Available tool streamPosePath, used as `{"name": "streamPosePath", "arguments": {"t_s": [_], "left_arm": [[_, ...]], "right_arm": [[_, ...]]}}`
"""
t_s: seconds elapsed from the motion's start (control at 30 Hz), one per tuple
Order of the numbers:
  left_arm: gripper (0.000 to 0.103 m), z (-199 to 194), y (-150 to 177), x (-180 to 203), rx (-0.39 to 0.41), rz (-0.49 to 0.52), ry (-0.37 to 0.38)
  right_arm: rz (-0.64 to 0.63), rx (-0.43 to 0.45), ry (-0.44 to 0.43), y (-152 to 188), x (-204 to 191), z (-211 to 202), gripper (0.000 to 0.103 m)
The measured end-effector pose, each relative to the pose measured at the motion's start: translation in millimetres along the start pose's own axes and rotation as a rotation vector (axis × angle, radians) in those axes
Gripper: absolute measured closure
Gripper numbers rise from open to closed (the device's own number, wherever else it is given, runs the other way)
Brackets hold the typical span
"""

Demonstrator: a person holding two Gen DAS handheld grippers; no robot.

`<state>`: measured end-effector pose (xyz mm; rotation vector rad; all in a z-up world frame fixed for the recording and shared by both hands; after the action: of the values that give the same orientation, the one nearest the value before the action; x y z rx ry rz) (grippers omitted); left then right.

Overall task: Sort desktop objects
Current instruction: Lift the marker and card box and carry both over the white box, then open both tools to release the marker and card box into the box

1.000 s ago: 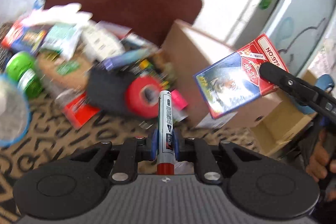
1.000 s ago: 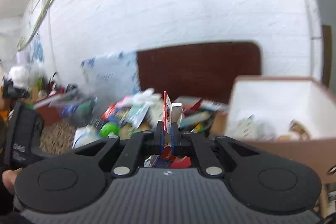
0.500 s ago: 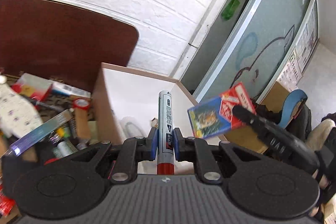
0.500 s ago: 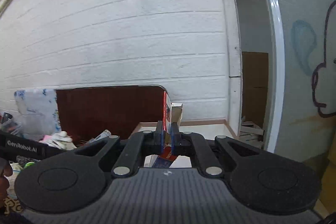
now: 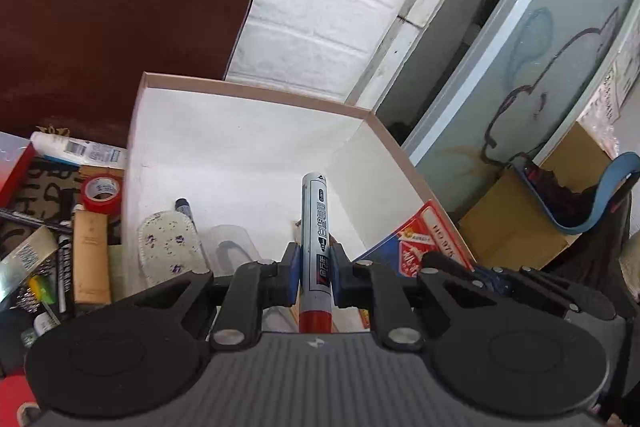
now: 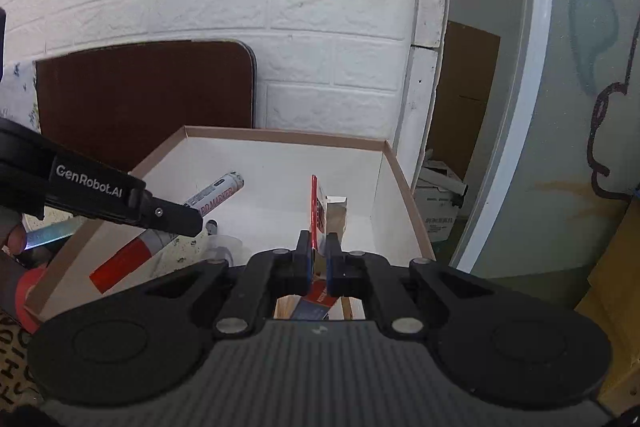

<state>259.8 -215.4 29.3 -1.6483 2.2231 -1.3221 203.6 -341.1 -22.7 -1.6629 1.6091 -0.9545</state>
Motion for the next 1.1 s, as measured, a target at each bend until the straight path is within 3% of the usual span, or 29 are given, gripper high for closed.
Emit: {"name": "streamPosePath", "arguments": {"t_s": [0.37,0.4,0.43,0.47,0.5,0.73,0.83,1.1], "left_arm": [[0.085,35,-14,1,-0.032,-0.008,-0.016],[0.079,35,-15,1,-0.024,-0.018,-0.006],[0.056,35,-16,0,-0.017,-0.032,0.009],[0.033,33,-16,0,-0.009,-0.046,0.024],[0.027,30,-17,-1,0.007,-0.056,0.034],[0.017,18,-16,1,0.043,-0.060,0.065],[0.016,12,-10,3,0.047,-0.044,0.064],[0.016,-7,3,5,0.067,-0.016,0.056]], "right_arm": [[-0.053,-0.132,0.020,-10,4,50,0.097],[-0.053,-0.128,0.019,-11,5,51,0.095],[-0.056,-0.117,0.011,-13,5,52,0.092],[-0.054,-0.100,0.007,-15,6,50,0.075],[-0.047,-0.081,0.017,-17,7,47,0.052],[-0.042,0.001,0.033,-22,10,27,0.039],[-0.048,0.019,0.044,-21,10,19,0.018],[-0.074,0.026,0.042,-17,4,-2,0.014]]}}
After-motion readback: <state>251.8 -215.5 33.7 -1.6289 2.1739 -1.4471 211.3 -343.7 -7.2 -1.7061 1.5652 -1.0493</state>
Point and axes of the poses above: each gripper's, at about its wrist camera, not at the fingertips, and z roughly the way its jaws point, x to its right, y to its underside, the point moved 5 cm from there along z, roughly the way its jaws point, and after that the axes turned 4 degrees about -x, right-handed, at the moved point
